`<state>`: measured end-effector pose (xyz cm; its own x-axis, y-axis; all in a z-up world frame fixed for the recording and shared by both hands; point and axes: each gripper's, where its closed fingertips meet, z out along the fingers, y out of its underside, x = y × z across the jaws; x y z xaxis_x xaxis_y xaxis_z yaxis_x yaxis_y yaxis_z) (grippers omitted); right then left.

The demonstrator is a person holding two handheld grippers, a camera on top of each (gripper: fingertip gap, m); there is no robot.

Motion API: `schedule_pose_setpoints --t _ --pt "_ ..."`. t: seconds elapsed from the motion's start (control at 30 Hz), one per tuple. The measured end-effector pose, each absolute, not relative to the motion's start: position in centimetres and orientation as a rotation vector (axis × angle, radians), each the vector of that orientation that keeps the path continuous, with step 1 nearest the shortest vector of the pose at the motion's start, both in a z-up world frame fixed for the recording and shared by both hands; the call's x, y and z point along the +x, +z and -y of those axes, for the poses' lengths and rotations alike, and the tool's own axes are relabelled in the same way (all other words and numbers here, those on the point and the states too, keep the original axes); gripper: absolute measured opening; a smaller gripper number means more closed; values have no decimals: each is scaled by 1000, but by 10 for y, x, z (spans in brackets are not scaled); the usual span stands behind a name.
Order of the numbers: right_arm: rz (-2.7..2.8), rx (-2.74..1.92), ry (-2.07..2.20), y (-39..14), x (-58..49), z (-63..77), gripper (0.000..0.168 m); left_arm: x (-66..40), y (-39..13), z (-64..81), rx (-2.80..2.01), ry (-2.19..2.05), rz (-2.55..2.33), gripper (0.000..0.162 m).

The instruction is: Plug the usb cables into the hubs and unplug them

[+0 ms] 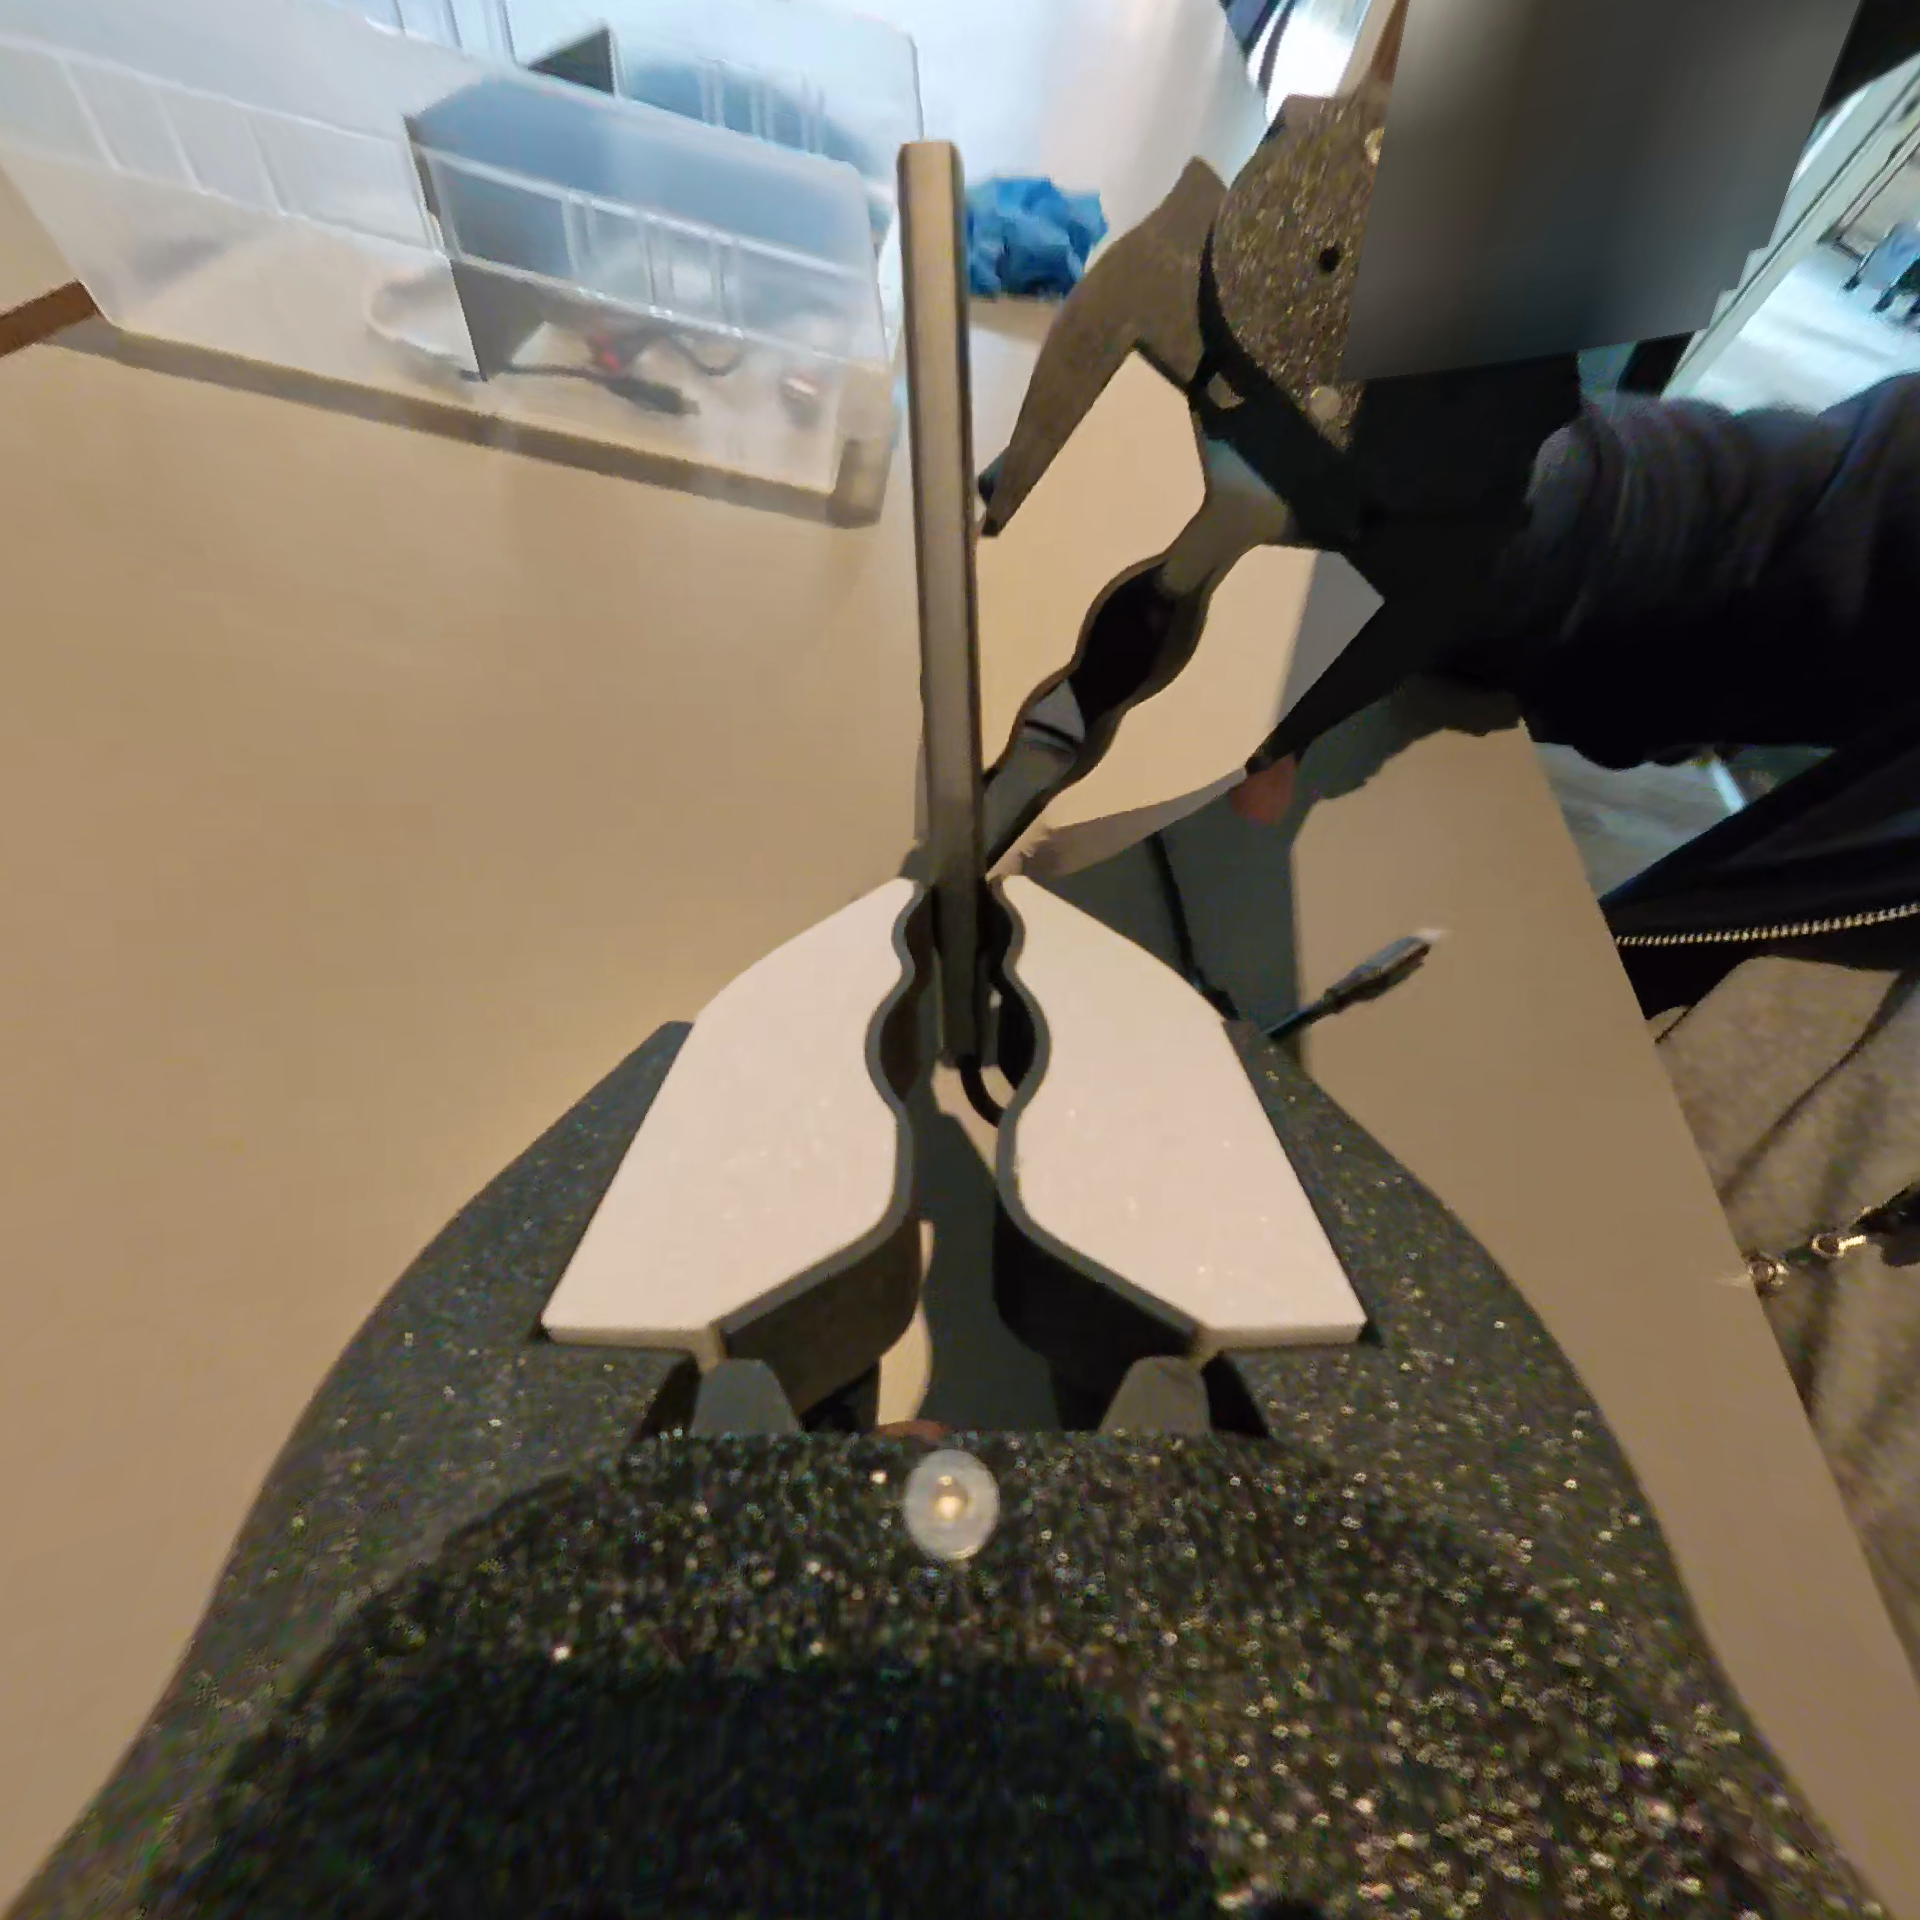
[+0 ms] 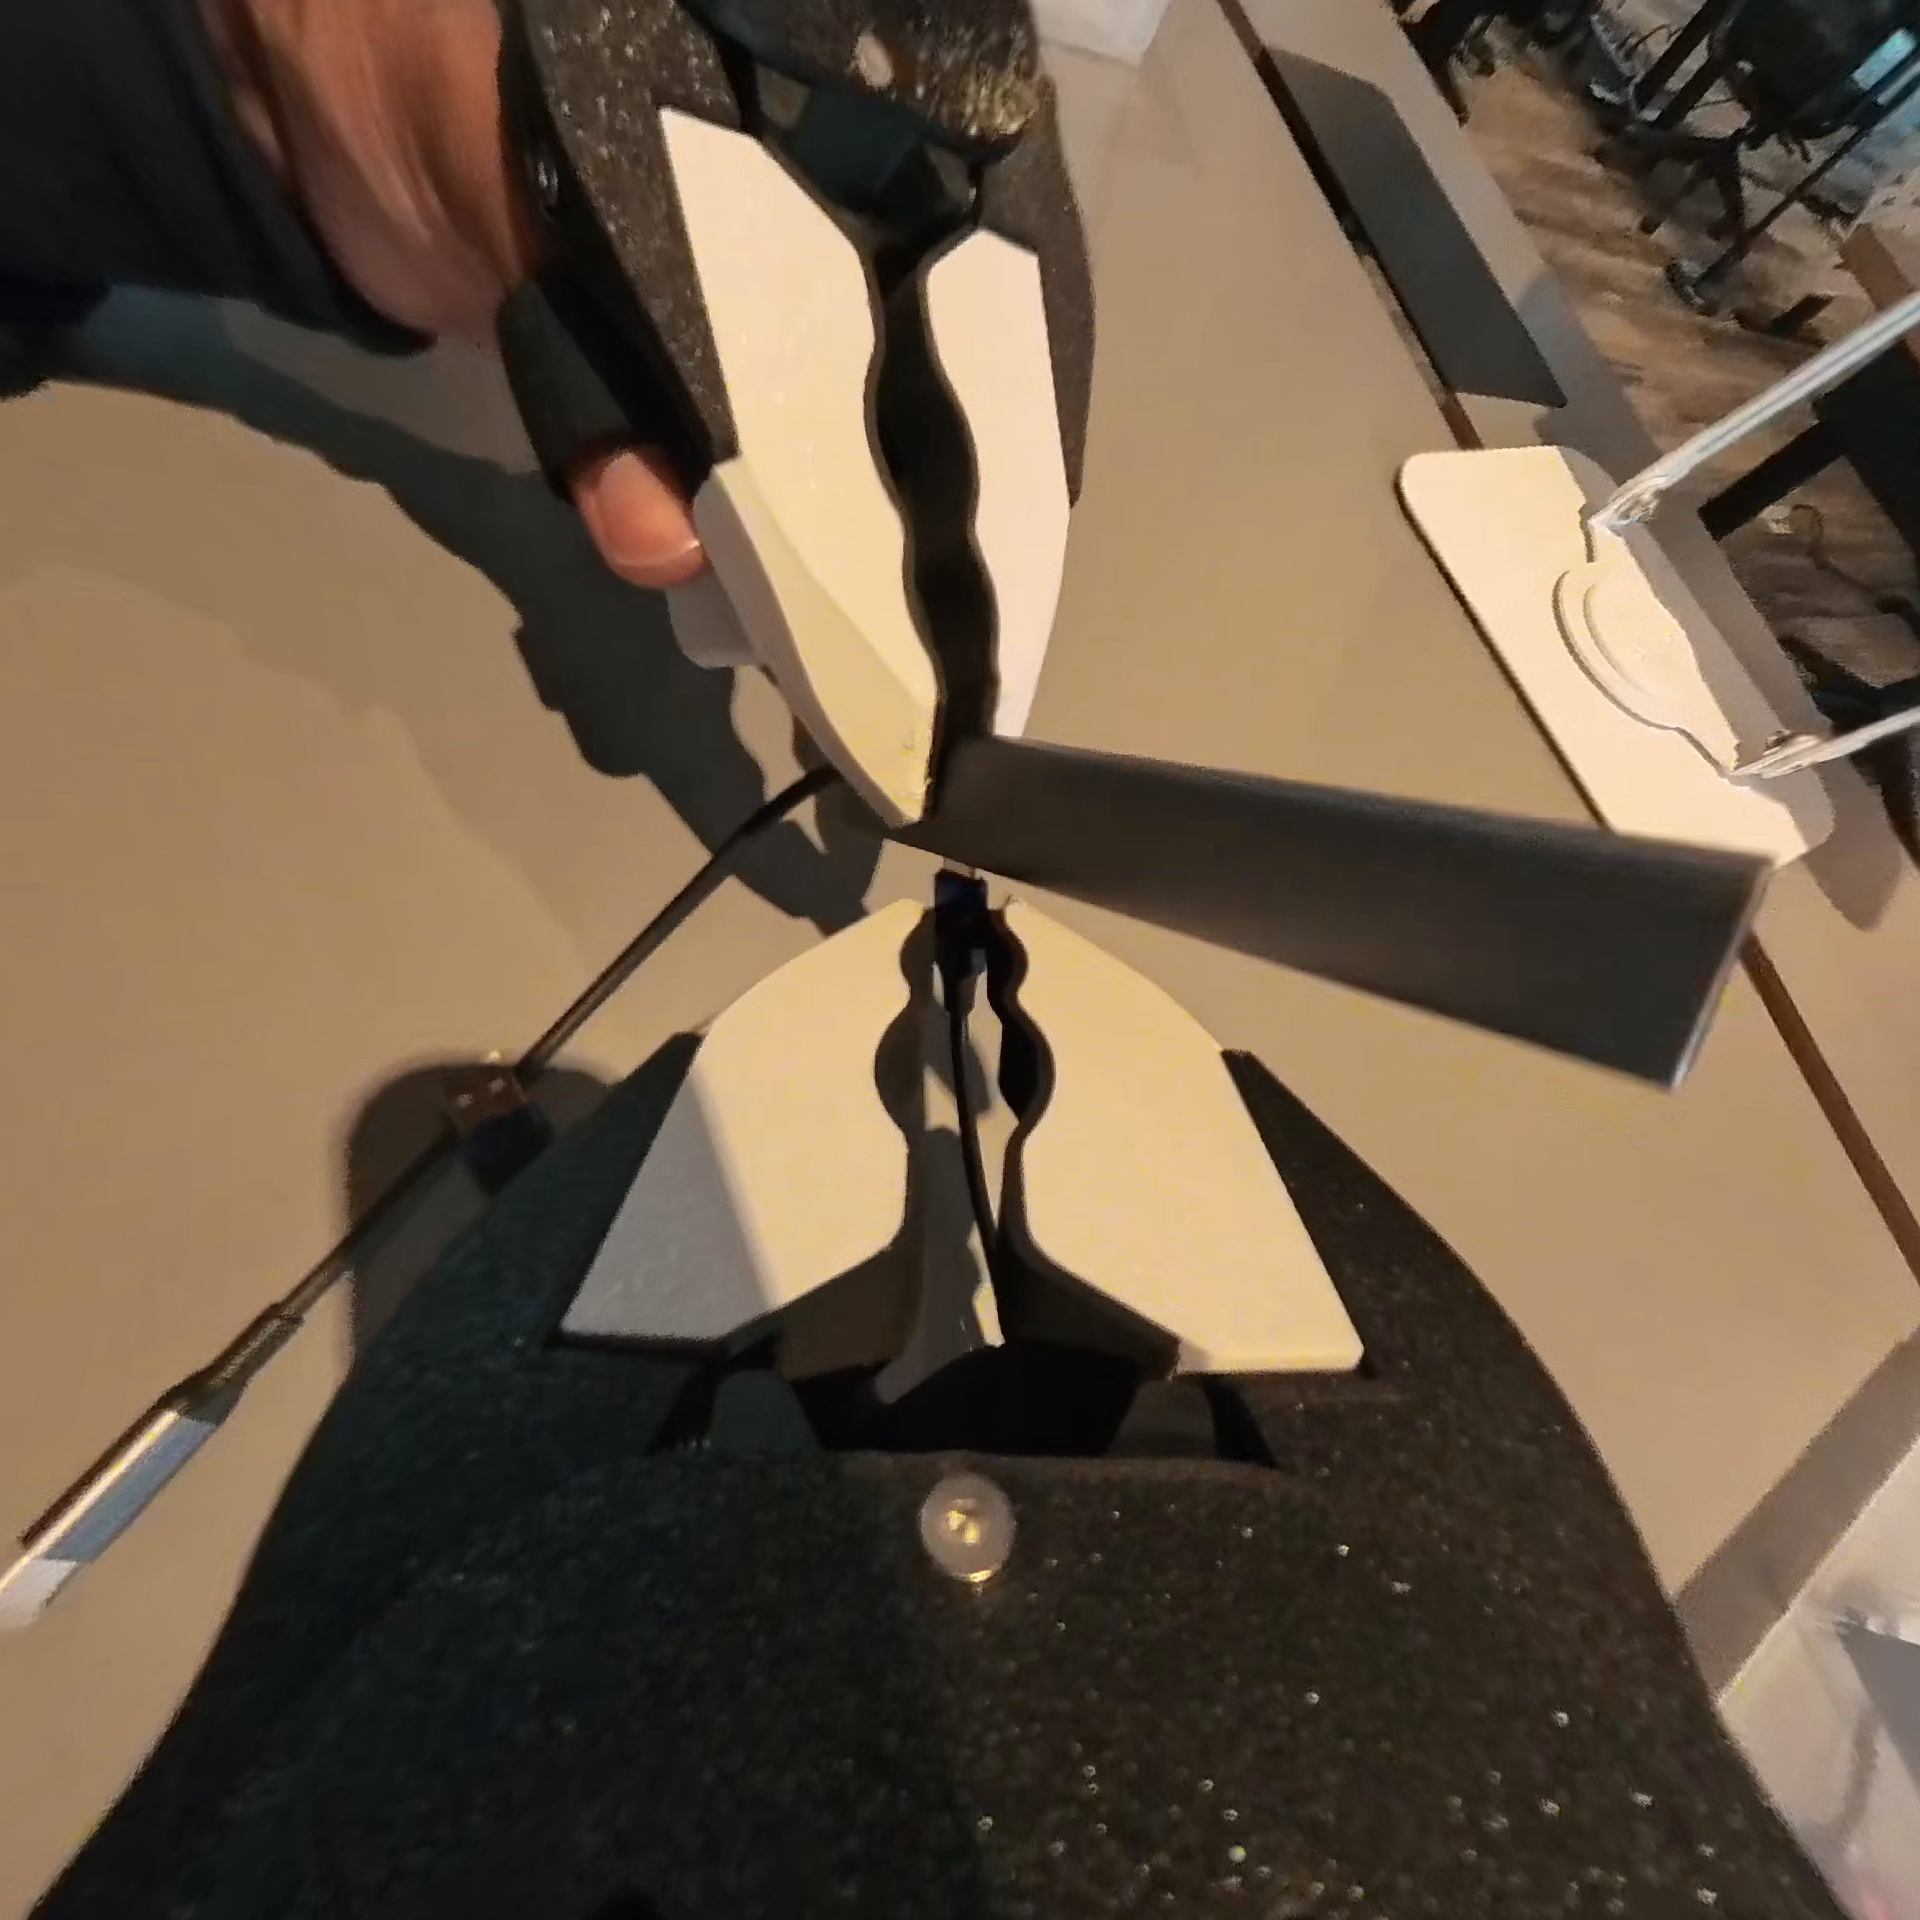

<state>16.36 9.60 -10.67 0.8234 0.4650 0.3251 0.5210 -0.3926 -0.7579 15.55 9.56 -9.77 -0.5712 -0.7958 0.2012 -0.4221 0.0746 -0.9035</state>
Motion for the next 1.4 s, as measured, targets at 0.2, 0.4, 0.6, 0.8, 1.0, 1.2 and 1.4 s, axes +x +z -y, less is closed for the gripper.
schedule_pose_setpoints --t 0.2,0.4,0.6,0.8,1.0,1.2,1.4 --pt "681 -2015 -10 -96 165 -96 12 161 -89 -92 -1208 -1604 -1918 9" --pt "657 -2019 4 -93 166 -96 28 164 -81 -92 -1211 -1703 -1838 9" --pt "609 -1998 -1 -78 177 -94 35 164 -68 -103 -1200 -1757 -1729 9" --pt "419 -1899 154 -47 184 -91 32 165 -49 -123 -1192 -1849 -1516 9" --pt "291 -1845 319 -35 165 -90 26 159 -23 -141 -1109 -1896 -1278 9" --pt "80 -1724 466 -17 167 -93 24 151 -2 -131 -935 -1927 -1197 9" --pt "13 -1606 563 -1 171 -90 22 150 1 -112 -849 -1976 -1211 9"
